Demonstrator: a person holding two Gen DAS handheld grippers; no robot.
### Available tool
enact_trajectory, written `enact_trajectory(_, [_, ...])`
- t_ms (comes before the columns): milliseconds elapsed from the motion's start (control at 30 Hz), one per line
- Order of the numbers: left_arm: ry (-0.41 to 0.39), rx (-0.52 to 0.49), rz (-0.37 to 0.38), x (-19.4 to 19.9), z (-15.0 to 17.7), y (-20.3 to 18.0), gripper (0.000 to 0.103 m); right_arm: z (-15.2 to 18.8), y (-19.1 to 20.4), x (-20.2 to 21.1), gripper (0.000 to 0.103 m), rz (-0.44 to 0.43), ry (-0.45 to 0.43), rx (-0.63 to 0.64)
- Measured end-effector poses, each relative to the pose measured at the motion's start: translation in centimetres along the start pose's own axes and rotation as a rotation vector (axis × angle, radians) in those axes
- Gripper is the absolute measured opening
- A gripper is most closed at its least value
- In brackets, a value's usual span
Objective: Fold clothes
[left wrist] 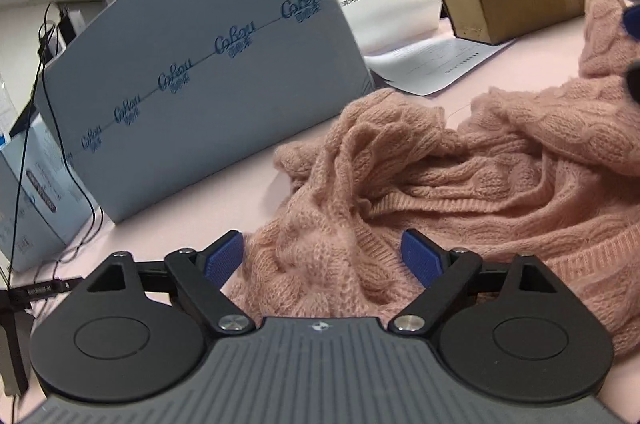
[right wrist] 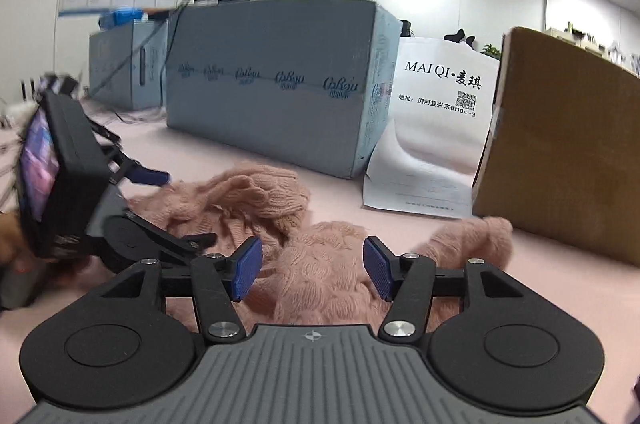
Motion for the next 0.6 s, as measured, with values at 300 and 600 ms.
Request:
enact_trajectory(300, [0.015,0.044,0.017,-0.1,0.2,0.4,0.091,3.2,-1.4,-4.7,0.060,0.012,0.171,-0.105])
enact_trajectory(600, [0.044,0.105,0.023,-0.4,0.6,1.2,0.103,1.3,-2.3,-1.4,0.013,0.029,0.051,-0.149])
Point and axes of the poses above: each gripper's, at about its wrist camera, not at the fingertips, and x roughly against the way its jaws point, y to its left, z to its underside, the point moved 9 cm from there along -x, roughly the way its jaws point, and after that the axes turned 8 degrees about -y, right-handed, at the moved point
